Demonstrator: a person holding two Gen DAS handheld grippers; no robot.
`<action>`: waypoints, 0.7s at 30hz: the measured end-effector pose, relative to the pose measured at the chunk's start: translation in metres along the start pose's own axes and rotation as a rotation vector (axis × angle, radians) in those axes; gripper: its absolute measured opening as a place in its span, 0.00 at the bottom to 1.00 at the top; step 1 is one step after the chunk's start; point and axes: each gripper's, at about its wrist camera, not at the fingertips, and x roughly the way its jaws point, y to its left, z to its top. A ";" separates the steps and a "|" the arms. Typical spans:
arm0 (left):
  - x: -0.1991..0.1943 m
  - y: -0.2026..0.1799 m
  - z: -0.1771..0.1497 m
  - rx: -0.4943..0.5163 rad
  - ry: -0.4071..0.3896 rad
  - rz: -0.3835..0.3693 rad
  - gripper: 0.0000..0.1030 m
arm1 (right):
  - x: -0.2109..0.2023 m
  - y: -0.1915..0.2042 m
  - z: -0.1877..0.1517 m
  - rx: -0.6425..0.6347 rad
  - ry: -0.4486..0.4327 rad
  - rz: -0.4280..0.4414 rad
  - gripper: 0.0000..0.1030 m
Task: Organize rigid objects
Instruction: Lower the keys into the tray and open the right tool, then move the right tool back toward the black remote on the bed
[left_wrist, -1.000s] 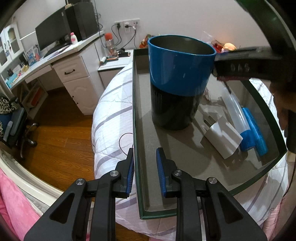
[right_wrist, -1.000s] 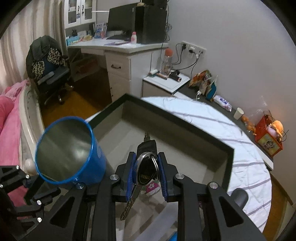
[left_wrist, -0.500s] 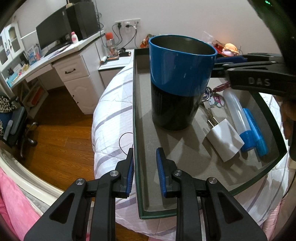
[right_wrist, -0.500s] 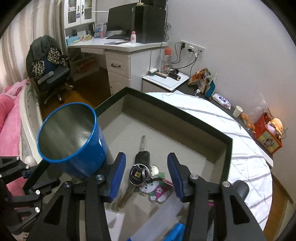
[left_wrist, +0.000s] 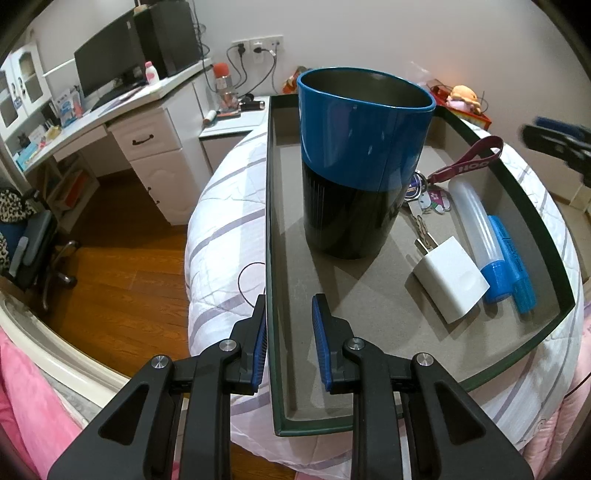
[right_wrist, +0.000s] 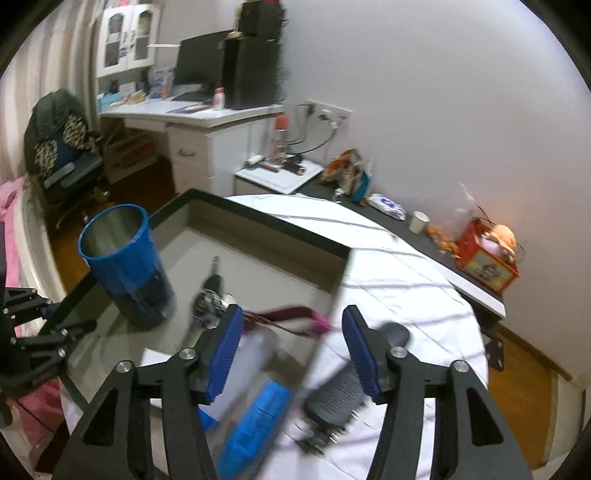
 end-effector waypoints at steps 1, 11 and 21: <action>0.000 0.000 0.000 -0.001 0.001 0.001 0.21 | -0.004 -0.008 -0.005 0.019 -0.003 -0.010 0.57; 0.000 -0.005 0.002 -0.002 0.006 0.022 0.21 | 0.001 -0.065 -0.073 0.160 0.102 -0.077 0.59; 0.001 -0.007 0.003 -0.001 0.011 0.031 0.22 | 0.024 -0.046 -0.103 0.156 0.146 0.053 0.59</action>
